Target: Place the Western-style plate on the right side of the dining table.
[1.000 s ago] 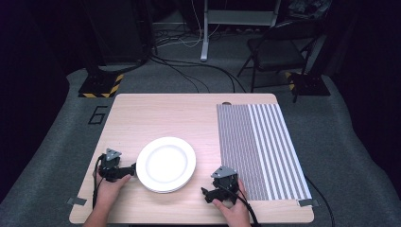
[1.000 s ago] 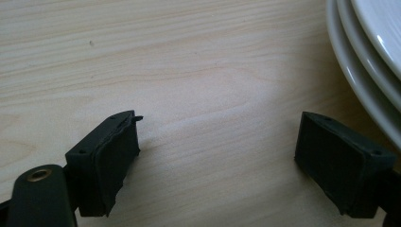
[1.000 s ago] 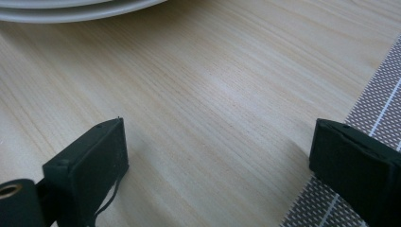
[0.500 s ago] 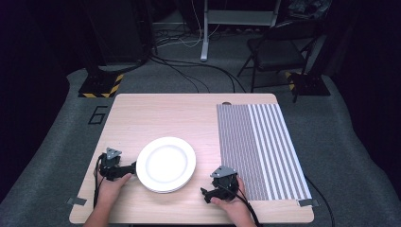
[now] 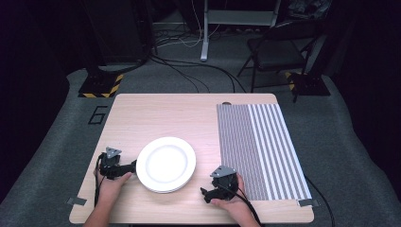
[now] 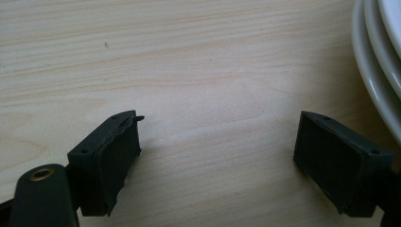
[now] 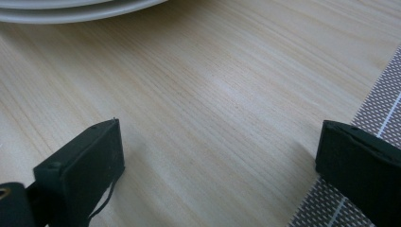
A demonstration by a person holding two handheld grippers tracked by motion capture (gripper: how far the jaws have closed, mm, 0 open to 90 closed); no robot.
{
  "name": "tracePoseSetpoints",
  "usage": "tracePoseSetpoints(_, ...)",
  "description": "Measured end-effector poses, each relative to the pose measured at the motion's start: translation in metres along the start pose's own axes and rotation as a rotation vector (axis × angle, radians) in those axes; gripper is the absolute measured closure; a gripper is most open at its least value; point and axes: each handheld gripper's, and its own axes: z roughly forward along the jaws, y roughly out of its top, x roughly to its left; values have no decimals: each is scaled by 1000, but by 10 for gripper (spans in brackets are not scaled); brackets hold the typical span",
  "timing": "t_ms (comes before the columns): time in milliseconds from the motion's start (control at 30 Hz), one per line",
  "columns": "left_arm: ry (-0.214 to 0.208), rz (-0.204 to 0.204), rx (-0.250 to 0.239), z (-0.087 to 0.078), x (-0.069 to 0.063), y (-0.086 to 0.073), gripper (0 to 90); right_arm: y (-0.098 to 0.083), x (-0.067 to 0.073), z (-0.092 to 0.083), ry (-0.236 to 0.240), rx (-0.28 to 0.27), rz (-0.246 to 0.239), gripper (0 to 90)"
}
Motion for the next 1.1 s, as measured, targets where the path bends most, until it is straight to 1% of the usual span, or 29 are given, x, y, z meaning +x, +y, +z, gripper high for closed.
tracePoseSetpoints(67, 4, -2, -2, 0, 0, 0, 152, 0, 0, 0, 0, 0, 0, 13)
tracePoseSetpoints(100, 7, 5, 6, 0, 0, 0, 152, 0, 0, 0, 0, 0, 0, 14)
tracePoseSetpoints(167, 15, -8, 13, -1, -1, 2, 164, 0, 0, 0, -1, -1, 0, 20)
tracePoseSetpoints(200, 25, -17, 18, -1, -1, 2, 178, 0, -1, -1, -5, -5, -19, 36)
tracePoseSetpoints(233, 25, -19, 30, -3, -2, 3, 199, -1, -1, -2, -10, -8, 0, 61)
tracePoseSetpoints(267, 22, -27, 34, -4, -2, 4, 232, -1, -1, -3, -20, -14, 8, 98)
tracePoseSetpoints(300, 16, -42, 36, -6, -1, 4, 255, -1, -1, -3, -26, -29, 15, 157)
tracePoseSetpoints(333, 5, -60, 38, -7, 0, 4, 261, -2, -2, -5, -35, -34, 20, 195)
tracePoseSetpoints(400, -7, -74, 38, -12, 1, 3, 293, -2, -2, -6, -47, -41, 43, 235)
tracePoseSetpoints(467, -28, -81, 20, -21, 2, 5, 350, 2, 0, -9, -53, -51, 42, 265)
tracePoseSetpoints(500, -28, -81, 20, -21, 2, 5, 361, 2, 0, -9, -53, -51, 42, 265)
tracePoseSetpoints(533, -36, -92, 14, -24, 1, 6, 366, 6, 1, -11, -54, -55, 46, 315)
tracePoseSetpoints(567, -38, -97, 6, -27, 2, 7, 366, 6, 1, -11, -54, -55, 46, 315)
tracePoseSetpoints(667, -23, -93, -10, -34, 0, 12, 379, 15, 1, -15, -65, -56, 50, 412)
tracePoseSetpoints(700, -31, -99, -5, -35, -1, 14, 386, 18, 0, -17, -70, -50, 63, 467)
tracePoseSetpoints(767, -57, -109, 3, -36, -3, 17, 397, 25, -2, -21, -72, -54, 90, 479)
tracePoseSetpoints(800, -61, -112, 0, -38, -4, 18, 402, 28, -3, -22, -74, -59, 100, 482)
tracePoseSetpoints(833, -59, -108, -6, -39, -5, 19, 402, 32, -5, -22, -84, -71, 96, 488)
tracePoseSetpoints(867, -62, -105, -4, -41, -6, 21, 403, 35, -6, -23, -79, -77, 106, 494)
tracePoseSetpoints(900, -66, -105, -3, -42, -7, 22, 403, 39, -6, -22, -62, -70, 111, 499)
tracePoseSetpoints(933, -64, -96, 1, -43, -8, 24, 406, 42, -7, -22, -43, -60, 120, 505)
tracePoseSetpoints(1000, -59, -83, 5, -46, -9, 28, 416, 48, -8, -21, -25, -70, 126, 512)
tracePoseSetpoints(1033, -59, -85, -4, -47, -10, 30, 429, 51, -7, -21, -23, -77, 127, 515)
tracePoseSetpoints(1067, -70, -98, -6, -49, -11, 32, 434, 54, -8, -21, -22, -82, 120, 515)
tracePoseSetpoints(1100, -75, -100, -12, -49, -11, 33, 449, 56, -8, -20, -19, -90, 115, 516)
